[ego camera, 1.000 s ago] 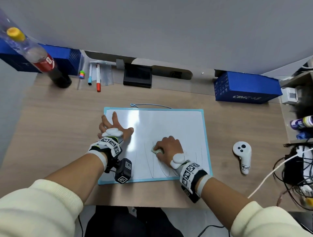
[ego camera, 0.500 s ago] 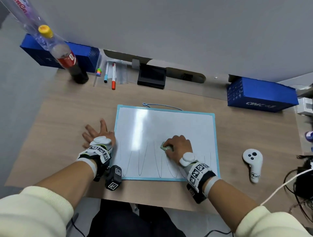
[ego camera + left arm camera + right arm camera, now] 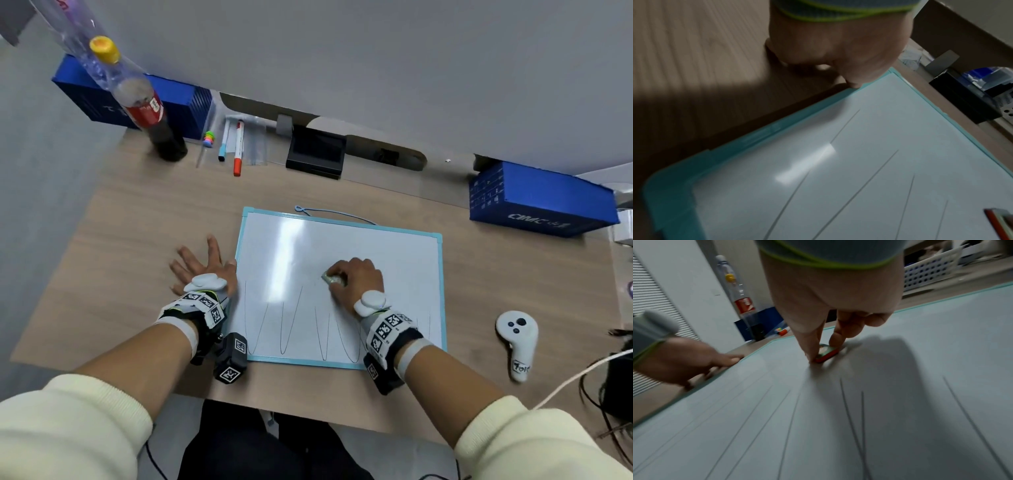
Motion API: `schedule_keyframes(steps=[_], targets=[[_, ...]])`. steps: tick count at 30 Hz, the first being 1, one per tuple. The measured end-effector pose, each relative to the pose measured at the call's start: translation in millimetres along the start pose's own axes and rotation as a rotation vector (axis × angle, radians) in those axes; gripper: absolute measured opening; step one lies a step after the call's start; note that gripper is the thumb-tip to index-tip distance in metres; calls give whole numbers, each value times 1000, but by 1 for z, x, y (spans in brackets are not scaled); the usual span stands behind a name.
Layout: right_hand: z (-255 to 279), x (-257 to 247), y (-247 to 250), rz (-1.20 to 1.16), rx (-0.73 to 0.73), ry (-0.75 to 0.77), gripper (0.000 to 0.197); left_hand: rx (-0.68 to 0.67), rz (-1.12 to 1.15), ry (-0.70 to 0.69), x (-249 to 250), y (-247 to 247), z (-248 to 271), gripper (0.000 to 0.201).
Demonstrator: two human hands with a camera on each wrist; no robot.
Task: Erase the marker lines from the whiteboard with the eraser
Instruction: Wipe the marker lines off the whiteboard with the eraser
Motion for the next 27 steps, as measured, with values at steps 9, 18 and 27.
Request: schedule_keyframes(steps=[9,18,27], targets=[[18,-28,-28,30,-116,170,18,37,12,31,-1,-9,-7,66],[-3,-35,-21,-56,27,11,17,-1,27,-4,-1,-4,-4,68],[2,-46,-24,15,80,-91,18,6,3,-33,-19,8,2,78]])
Point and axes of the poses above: each hand's wrist, its own z-axis away from the middle knuckle, its own y-axis out of the back of the hand, x = y × z, the point moved 2 cm from there along -z, towards the middle knuckle
